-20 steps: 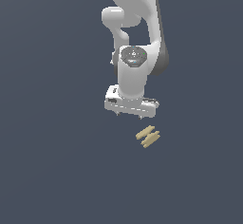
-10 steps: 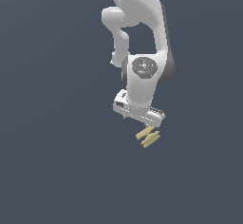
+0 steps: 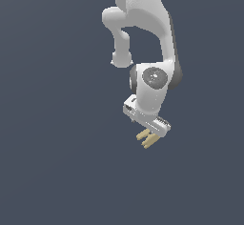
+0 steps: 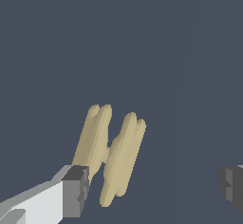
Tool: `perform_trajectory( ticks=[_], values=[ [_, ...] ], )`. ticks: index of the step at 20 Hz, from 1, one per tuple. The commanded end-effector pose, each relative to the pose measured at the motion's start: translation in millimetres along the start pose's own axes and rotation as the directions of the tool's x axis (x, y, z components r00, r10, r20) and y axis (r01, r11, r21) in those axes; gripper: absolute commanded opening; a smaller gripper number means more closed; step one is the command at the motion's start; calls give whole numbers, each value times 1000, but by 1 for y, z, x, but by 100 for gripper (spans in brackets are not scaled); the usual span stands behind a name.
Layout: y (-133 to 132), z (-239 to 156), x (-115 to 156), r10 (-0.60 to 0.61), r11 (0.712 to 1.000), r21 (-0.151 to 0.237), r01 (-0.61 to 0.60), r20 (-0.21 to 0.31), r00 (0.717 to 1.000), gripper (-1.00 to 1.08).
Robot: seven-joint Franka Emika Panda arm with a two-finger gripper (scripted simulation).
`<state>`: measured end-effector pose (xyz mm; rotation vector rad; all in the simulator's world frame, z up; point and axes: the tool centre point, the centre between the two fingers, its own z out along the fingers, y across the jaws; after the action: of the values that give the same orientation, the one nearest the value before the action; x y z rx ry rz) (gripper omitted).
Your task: Pick up the object and move it to a goal position.
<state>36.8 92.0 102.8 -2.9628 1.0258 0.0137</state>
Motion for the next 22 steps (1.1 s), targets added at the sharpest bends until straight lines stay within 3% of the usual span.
perform_trajectory(
  ticks=[1,11,22],
  values=[
    [-7,7,-3,58,998,0,-58,-2,998,100],
    [-30,28,-13,235,972,0,-235,-8,972,100],
    [-39,36,-17,301,954,0,-301,-11,954,100]
  ],
)
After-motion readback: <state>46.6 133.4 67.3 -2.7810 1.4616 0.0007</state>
